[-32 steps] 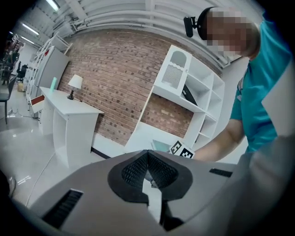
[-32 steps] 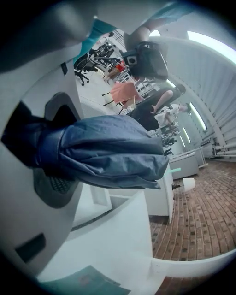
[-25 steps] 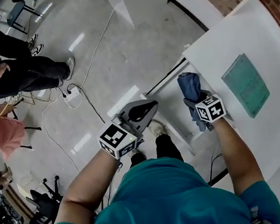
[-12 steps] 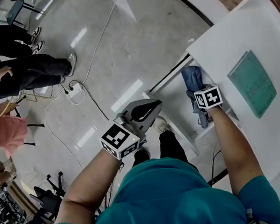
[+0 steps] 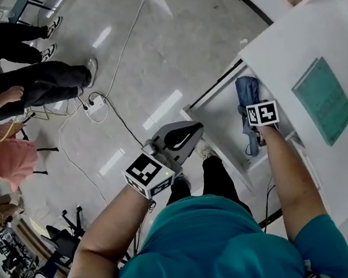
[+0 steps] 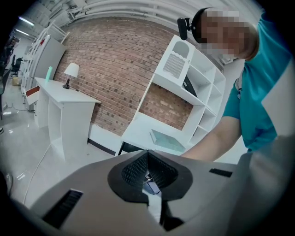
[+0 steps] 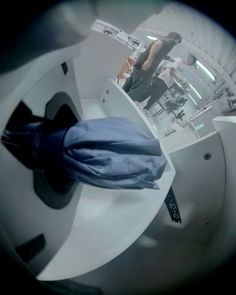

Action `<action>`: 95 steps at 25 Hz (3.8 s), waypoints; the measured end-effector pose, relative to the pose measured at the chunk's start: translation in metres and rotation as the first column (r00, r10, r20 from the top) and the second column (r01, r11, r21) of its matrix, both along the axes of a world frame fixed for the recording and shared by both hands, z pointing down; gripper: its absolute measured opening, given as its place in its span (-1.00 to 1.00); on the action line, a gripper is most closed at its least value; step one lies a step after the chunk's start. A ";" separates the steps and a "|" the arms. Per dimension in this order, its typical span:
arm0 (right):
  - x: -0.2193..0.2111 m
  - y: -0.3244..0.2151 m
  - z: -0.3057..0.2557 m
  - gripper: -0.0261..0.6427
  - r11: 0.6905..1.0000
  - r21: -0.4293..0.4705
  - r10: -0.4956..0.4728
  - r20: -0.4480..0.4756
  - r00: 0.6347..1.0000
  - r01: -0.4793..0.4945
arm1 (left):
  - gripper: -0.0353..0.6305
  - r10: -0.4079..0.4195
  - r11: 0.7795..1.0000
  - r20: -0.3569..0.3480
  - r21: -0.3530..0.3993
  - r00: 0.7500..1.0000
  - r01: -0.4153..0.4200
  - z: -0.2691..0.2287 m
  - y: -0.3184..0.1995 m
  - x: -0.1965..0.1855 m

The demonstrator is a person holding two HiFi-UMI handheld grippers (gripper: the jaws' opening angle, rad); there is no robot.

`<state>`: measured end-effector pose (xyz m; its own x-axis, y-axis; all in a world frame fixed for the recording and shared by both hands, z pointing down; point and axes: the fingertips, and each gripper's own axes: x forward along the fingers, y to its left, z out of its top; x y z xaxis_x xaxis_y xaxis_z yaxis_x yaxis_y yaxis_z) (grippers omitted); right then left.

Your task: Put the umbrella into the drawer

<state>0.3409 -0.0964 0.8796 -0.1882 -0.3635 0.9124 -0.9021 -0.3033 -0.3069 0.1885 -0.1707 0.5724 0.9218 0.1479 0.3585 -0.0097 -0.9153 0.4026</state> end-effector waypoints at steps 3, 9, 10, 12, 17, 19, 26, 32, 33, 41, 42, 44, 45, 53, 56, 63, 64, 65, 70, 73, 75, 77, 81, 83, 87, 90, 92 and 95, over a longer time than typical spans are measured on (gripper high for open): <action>0.006 0.005 0.008 -0.17 0.999 -0.015 0.032 -0.025 0.999 -0.033 | -0.85 0.003 1.000 0.001 -0.001 1.000 -0.003 0.001 0.001 0.001; 0.010 0.011 0.017 -0.14 0.998 -0.024 0.062 -0.025 0.998 -0.063 | -0.85 0.016 1.000 0.002 0.000 1.000 -0.016 0.003 0.006 0.004; 0.010 0.011 0.017 -0.13 0.998 -0.020 0.061 -0.027 0.998 -0.061 | -0.85 0.017 1.000 0.002 0.000 1.000 -0.017 0.003 0.007 0.004; 0.010 0.010 0.016 -0.13 0.998 -0.012 0.056 -0.035 0.998 -0.056 | -0.85 0.017 1.000 0.004 -0.001 1.000 -0.017 0.003 0.008 0.003; 0.009 0.009 0.009 -0.10 1.000 0.018 0.011 -0.096 0.995 -0.010 | -0.85 0.017 1.000 0.001 0.002 1.000 -0.017 0.001 0.007 0.000; 0.008 0.010 0.004 -0.09 1.000 0.022 -0.005 -0.118 0.993 0.008 | -0.85 0.010 1.000 -0.001 0.002 1.000 -0.010 -0.001 0.006 -0.003; -0.002 0.012 -0.029 -0.08 0.999 0.048 -0.009 -0.140 0.990 0.016 | -0.85 -0.001 1.000 -0.031 0.008 1.000 0.001 -0.020 0.005 -0.015; -0.022 0.014 -0.069 -0.08 0.994 0.103 -0.024 -0.115 0.993 0.036 | -0.85 -0.007 1.000 -0.066 0.027 0.998 0.008 -0.040 0.007 -0.025; -0.025 0.013 -0.079 -0.08 0.992 0.119 -0.022 -0.111 0.994 0.035 | -0.85 -0.008 0.999 -0.075 0.031 0.997 0.010 -0.045 0.006 -0.026; -0.035 0.011 -0.174 -0.08 0.976 0.217 0.002 -0.139 0.990 0.028 | -0.85 0.013 0.997 -0.131 0.074 0.991 -0.004 -0.085 0.010 -0.044; -0.036 0.011 -0.191 -0.08 0.971 0.239 0.009 -0.143 0.990 0.025 | -0.85 0.016 0.997 -0.136 0.080 0.991 -0.006 -0.090 0.010 -0.048; -0.039 0.011 -0.225 -0.09 0.956 0.293 0.020 -0.146 0.989 0.024 | -0.85 0.022 0.996 -0.142 0.091 0.990 -0.009 -0.098 0.010 -0.054; -0.041 0.013 -0.241 -0.09 0.946 0.323 0.021 -0.147 0.989 0.028 | -0.85 0.023 0.995 -0.144 0.095 0.989 -0.009 -0.102 0.009 -0.057; -0.052 0.036 -0.369 -0.09 0.825 0.562 0.042 -0.166 0.985 0.060 | -0.85 0.041 0.991 -0.186 0.136 0.982 -0.015 -0.144 0.012 -0.067; -0.057 0.051 -0.406 -0.09 0.766 0.639 0.053 -0.177 0.983 0.074 | -0.85 0.046 0.989 -0.196 0.150 0.979 -0.016 -0.159 0.015 -0.071; -0.078 0.080 -0.461 -0.47 0.623 0.769 0.034 -0.208 0.978 0.142 | -0.85 0.061 0.988 -0.229 0.153 0.971 -0.026 -0.178 0.023 -0.075; -0.082 0.082 -0.466 -0.50 0.607 0.779 0.025 -0.217 0.976 0.158 | -0.85 0.062 0.988 -0.231 0.154 0.971 -0.026 -0.180 0.023 -0.076; -0.086 0.084 -0.469 -0.54 0.594 0.785 0.018 -0.228 0.973 0.173 | -0.85 0.060 0.988 -0.231 0.152 0.971 -0.025 -0.180 0.023 -0.076; -0.087 0.089 -0.468 -0.77 0.579 0.799 0.049 -0.233 0.971 0.163 | -0.85 0.063 0.989 -0.232 0.145 0.971 -0.029 -0.181 0.025 -0.078; -0.087 0.090 -0.463 -0.85 0.580 0.804 0.069 -0.211 0.975 0.133 | -0.85 0.060 0.989 -0.238 0.144 0.969 -0.026 -0.182 0.023 -0.078; -0.088 0.089 -0.458 -0.85 0.579 0.808 0.069 -0.179 0.981 0.107 | -0.85 0.054 0.990 -0.235 0.141 0.970 -0.021 -0.180 0.021 -0.079; -0.088 0.088 -0.455 -0.86 0.580 0.808 0.064 -0.172 0.983 0.104 | -0.85 0.055 0.990 -0.228 0.140 0.972 -0.023 -0.179 0.021 -0.081; -0.090 0.086 -0.454 -0.86 0.582 0.805 0.054 -0.181 0.982 0.116 | -0.85 0.059 0.989 -0.233 0.144 0.971 -0.025 -0.180 0.021 -0.080; -0.090 0.084 -0.453 -0.86 0.584 0.804 0.053 -0.179 0.983 0.115 | -0.85 0.059 0.989 -0.238 0.148 0.970 -0.024 -0.180 0.020 -0.080; -0.090 0.083 -0.450 -0.86 0.591 0.799 0.052 -0.175 0.983 0.111 | -0.85 0.063 0.988 -0.238 0.151 0.969 -0.027 -0.179 0.021 -0.081; -0.091 0.081 -0.449 -0.86 0.595 0.793 0.040 -0.190 0.981 0.129 | -0.85 0.055 0.989 -0.236 0.145 0.970 -0.020 -0.179 0.020 -0.080; -0.093 0.079 -0.450 -0.86 0.597 0.790 0.034 -0.201 0.979 0.141 | -0.85 0.057 0.989 -0.239 0.145 0.969 -0.022 -0.178 0.020 -0.080; -0.096 0.077 -0.449 -0.86 0.600 0.787 0.029 -0.204 0.978 0.146 | -0.85 0.058 0.989 -0.236 0.145 0.970 -0.024 -0.180 0.020 -0.081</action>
<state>0.2448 -0.0190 0.4301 -0.1047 -0.9531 0.2841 -0.9717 0.0373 -0.2331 0.1074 -0.1506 0.3925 0.9773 0.1512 0.1485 0.1096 -0.9604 0.2563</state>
